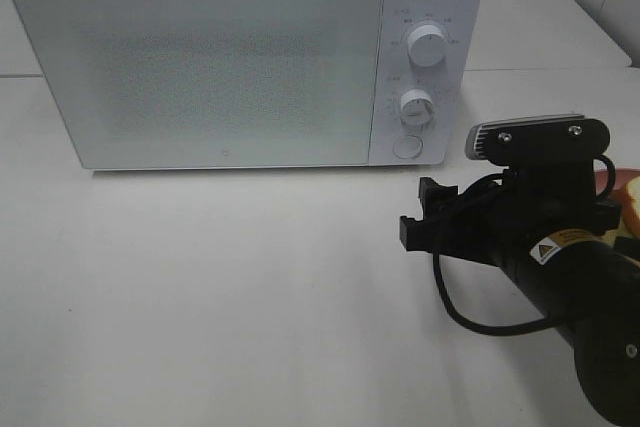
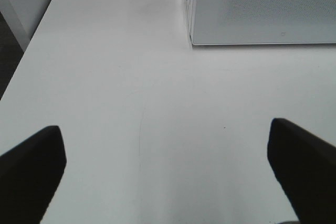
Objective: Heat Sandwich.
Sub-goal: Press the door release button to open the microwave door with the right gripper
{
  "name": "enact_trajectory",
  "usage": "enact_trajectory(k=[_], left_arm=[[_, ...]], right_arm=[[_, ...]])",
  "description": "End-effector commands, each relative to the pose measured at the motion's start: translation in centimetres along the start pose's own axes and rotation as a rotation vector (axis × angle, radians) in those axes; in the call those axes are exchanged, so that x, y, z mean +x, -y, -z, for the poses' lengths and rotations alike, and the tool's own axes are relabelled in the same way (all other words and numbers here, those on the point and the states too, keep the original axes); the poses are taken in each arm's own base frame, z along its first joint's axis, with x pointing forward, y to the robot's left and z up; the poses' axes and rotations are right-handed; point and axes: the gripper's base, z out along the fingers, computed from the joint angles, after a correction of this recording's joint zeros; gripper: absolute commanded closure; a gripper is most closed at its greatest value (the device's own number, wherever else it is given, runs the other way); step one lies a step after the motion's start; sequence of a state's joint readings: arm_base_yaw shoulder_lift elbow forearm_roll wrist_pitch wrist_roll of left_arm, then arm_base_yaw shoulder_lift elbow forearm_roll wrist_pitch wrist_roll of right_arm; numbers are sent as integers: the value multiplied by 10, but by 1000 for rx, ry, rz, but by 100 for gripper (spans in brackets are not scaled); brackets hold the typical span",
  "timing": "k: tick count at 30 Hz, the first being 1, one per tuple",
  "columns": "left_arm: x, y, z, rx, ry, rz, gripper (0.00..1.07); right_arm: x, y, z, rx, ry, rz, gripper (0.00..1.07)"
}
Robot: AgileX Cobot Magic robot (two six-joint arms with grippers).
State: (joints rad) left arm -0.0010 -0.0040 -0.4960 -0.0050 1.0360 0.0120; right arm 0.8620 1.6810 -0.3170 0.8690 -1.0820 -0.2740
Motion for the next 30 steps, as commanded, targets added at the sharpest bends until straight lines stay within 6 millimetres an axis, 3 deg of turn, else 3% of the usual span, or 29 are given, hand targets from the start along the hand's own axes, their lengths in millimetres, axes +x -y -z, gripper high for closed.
enact_trajectory(k=[1, 8, 15, 20, 22, 24, 30], left_arm=[[2, 1, 3, 4, 32, 4, 1], [2, 1, 3, 4, 32, 4, 1], [2, 1, 3, 4, 32, 4, 1], [2, 1, 3, 4, 32, 4, 1], [2, 1, 3, 4, 32, 4, 1], [2, 1, 3, 4, 32, 4, 1], [2, 1, 3, 4, 32, 4, 1]], right_arm=[[-1, -2, 2, 3, 12, 12, 31], [-1, -2, 2, -3, 13, -25, 31], [-1, -2, 2, -4, 15, -195, 31], [0, -2, 2, -6, 8, -447, 31], [1, -3, 2, -6, -4, -624, 31], [1, -3, 2, -6, -9, -675, 31], [3, -3, 2, 2, -31, -1109, 31]])
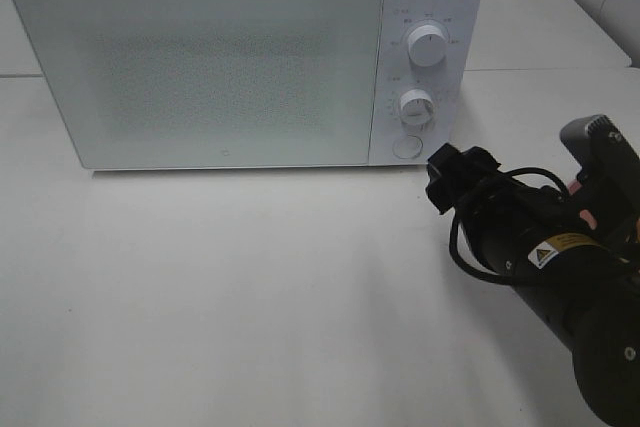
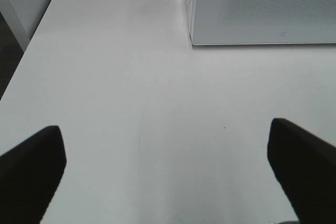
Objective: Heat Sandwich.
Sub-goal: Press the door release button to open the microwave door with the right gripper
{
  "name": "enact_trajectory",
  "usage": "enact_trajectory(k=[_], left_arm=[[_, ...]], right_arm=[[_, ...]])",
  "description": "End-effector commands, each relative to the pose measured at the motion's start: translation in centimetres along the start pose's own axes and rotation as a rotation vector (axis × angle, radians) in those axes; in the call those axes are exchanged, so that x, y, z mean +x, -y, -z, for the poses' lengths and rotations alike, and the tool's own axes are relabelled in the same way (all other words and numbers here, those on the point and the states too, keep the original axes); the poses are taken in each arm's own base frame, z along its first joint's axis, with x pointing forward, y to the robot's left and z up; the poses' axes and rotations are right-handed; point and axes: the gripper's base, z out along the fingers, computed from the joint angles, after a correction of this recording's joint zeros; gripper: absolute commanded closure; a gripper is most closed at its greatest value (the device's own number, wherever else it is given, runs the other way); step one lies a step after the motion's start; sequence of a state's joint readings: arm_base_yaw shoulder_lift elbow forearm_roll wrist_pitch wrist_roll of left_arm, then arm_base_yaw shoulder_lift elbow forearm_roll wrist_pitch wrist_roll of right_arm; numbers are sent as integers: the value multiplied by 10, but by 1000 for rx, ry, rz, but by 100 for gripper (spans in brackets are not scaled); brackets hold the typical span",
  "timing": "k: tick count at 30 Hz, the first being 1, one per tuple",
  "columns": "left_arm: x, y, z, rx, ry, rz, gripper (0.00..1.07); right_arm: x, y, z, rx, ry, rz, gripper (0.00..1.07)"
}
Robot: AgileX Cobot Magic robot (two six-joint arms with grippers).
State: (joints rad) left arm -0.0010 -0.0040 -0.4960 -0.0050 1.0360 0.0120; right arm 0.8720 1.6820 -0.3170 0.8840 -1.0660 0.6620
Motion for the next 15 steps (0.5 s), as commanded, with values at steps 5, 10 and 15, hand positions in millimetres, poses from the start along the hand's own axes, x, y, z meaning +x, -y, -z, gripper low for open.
enact_trajectory(k=[5, 10, 15], left_arm=[[2, 1, 3, 4, 32, 4, 1], [2, 1, 3, 4, 32, 4, 1], [2, 1, 3, 4, 32, 4, 1]], right_arm=[[2, -1, 1, 1, -13, -399, 33], [2, -1, 1, 2, -13, -536, 45], [2, -1, 1, 2, -13, -578, 71]])
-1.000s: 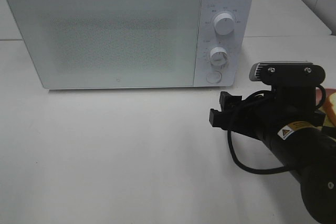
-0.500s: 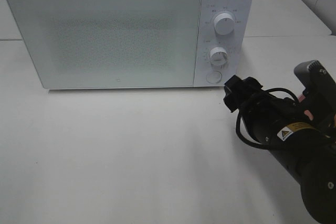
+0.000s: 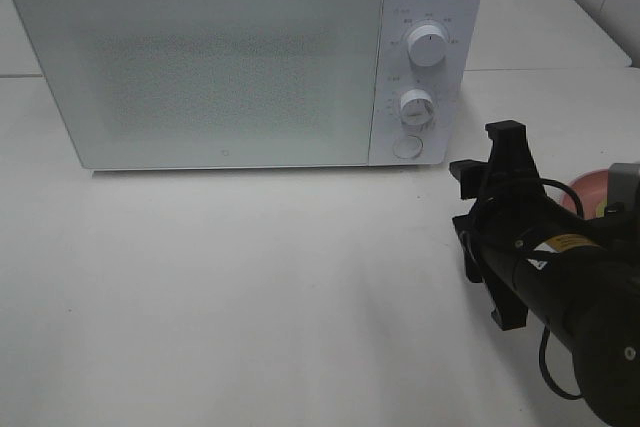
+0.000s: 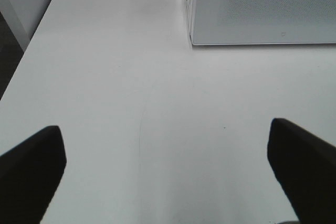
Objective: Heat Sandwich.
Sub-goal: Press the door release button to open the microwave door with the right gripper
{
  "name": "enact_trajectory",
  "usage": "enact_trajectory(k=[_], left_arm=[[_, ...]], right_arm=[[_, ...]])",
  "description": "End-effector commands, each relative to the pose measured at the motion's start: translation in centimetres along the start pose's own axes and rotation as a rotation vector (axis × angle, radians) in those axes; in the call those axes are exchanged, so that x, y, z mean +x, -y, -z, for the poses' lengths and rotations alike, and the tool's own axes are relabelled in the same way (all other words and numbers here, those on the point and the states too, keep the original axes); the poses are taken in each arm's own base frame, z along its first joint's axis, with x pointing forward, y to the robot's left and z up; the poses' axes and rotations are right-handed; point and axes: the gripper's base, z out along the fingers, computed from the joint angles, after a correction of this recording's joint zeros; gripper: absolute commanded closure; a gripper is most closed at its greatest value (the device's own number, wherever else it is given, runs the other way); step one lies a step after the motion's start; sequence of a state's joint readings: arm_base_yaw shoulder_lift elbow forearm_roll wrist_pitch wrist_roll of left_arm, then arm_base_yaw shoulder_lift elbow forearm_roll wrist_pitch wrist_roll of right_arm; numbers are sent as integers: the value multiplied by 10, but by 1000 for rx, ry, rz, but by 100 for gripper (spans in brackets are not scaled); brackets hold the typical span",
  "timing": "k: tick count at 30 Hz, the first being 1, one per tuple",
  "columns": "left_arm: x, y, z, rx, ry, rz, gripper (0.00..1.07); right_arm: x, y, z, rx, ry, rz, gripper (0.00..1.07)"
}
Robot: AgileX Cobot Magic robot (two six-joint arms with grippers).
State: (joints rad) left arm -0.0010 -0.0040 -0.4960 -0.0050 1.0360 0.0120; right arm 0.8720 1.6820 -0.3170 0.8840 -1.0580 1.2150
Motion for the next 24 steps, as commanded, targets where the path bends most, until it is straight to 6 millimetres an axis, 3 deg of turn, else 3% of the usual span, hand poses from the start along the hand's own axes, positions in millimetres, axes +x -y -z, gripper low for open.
enact_trajectory(k=[1, 2, 3, 5, 6, 24], left_arm=[[2, 1, 3, 4, 32, 4, 1], [2, 1, 3, 4, 32, 4, 1], [2, 1, 3, 4, 32, 4, 1], [2, 1, 3, 4, 32, 4, 1], [2, 1, 3, 4, 32, 4, 1], [2, 1, 3, 4, 32, 4, 1]], right_arm=[[1, 0, 1, -2, -9, -30, 79], [1, 0, 1, -2, -9, -30, 79], [1, 0, 1, -1, -9, -37, 92], [1, 0, 1, 0, -9, -37, 106], [2, 0, 1, 1, -10, -37, 107], [4, 6, -5, 30, 2, -36, 107]])
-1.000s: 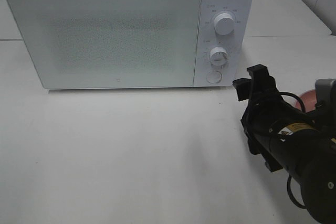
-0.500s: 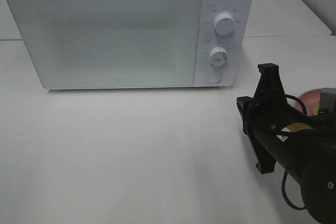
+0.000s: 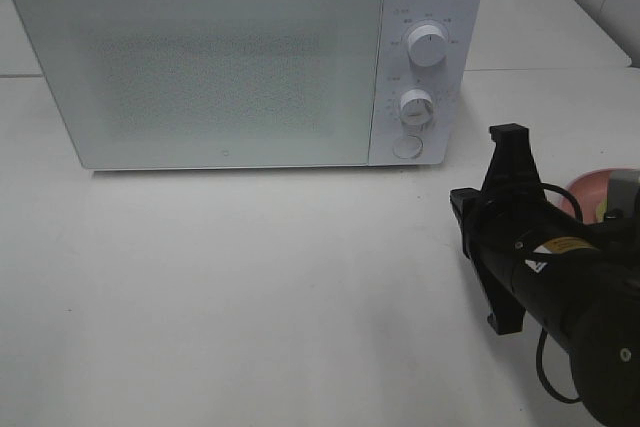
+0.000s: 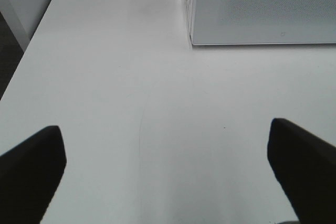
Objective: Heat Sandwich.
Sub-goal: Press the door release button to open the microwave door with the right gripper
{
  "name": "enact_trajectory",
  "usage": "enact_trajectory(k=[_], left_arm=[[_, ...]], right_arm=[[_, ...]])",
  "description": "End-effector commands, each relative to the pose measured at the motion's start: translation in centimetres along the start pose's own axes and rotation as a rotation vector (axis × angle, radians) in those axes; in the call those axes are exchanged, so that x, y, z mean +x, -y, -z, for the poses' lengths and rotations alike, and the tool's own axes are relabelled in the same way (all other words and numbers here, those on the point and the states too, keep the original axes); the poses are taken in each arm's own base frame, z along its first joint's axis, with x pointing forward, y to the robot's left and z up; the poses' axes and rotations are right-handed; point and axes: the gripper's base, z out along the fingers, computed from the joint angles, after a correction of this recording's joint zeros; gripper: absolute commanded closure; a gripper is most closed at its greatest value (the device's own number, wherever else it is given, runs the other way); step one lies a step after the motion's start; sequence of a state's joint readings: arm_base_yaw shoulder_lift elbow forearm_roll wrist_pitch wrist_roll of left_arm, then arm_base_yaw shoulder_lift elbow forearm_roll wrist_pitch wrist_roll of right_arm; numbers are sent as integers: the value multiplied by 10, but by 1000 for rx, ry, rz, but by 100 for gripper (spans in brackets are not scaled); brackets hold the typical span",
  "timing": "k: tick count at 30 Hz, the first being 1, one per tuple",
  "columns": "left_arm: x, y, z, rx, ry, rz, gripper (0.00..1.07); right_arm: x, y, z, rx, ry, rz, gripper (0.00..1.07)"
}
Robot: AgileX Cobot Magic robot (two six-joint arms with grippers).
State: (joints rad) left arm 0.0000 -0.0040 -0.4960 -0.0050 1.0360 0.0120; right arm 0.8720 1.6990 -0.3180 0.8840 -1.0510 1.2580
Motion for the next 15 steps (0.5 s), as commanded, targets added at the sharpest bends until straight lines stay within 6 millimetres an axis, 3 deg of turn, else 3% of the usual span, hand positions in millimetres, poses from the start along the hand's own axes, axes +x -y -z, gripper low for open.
enact_trajectory(k=[1, 15], left_arm=[[2, 0, 3, 5, 32, 4, 1], [2, 0, 3, 5, 32, 4, 1]], right_arm=[[4, 4, -6, 16, 2, -5, 107], [3, -9, -54, 19, -27, -36, 107]])
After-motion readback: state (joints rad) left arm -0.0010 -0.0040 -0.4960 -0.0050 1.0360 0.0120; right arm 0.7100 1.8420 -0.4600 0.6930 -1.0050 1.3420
